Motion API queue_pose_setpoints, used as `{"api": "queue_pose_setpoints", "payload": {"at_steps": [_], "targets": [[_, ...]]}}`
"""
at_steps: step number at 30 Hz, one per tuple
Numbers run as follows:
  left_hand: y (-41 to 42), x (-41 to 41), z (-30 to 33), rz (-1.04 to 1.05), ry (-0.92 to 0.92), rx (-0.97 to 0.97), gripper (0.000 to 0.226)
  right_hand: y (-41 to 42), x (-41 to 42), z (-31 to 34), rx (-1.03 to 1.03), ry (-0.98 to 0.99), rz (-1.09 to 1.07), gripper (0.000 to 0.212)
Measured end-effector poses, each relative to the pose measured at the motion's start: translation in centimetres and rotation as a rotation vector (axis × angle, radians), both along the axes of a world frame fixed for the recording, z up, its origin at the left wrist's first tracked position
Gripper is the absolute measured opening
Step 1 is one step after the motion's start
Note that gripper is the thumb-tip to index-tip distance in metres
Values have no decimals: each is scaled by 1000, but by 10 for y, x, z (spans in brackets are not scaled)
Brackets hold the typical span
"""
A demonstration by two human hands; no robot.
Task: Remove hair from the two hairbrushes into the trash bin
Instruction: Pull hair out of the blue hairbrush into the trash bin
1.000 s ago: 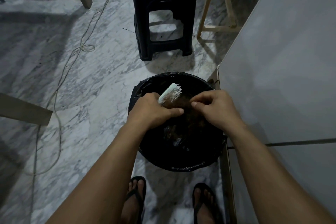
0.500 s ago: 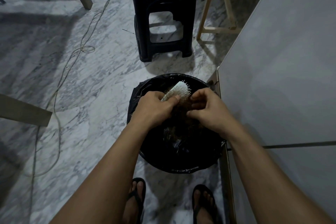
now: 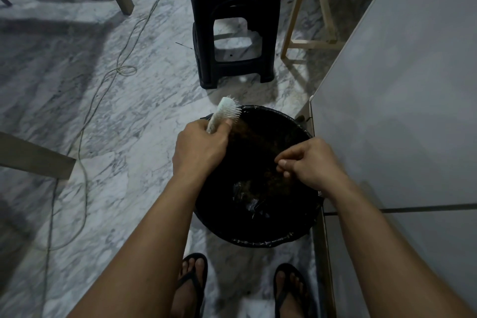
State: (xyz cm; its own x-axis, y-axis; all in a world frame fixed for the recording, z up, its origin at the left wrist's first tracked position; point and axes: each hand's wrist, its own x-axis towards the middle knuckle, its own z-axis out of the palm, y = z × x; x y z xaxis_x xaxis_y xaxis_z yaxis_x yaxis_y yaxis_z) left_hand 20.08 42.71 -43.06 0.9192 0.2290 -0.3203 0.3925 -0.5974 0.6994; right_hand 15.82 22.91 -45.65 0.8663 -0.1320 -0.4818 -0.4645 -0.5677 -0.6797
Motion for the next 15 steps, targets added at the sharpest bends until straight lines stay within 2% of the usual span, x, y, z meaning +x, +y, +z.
{"api": "queue_pose_setpoints", "payload": {"at_steps": [6,10,13,15], "targets": [[3,-1,6,101,-123,6,52,-7,-2,-3,-197,61,-16,26],[0,-4,5,-2,-63,0,43,-3,0,-5,-227,112,16,16],[-4,-6,2,-190,74,-5,33,5,4,0,-82,27,94,61],[-8,-7,-1,-269,148,-22,30,8,5,5,62,-105,45,61]]}}
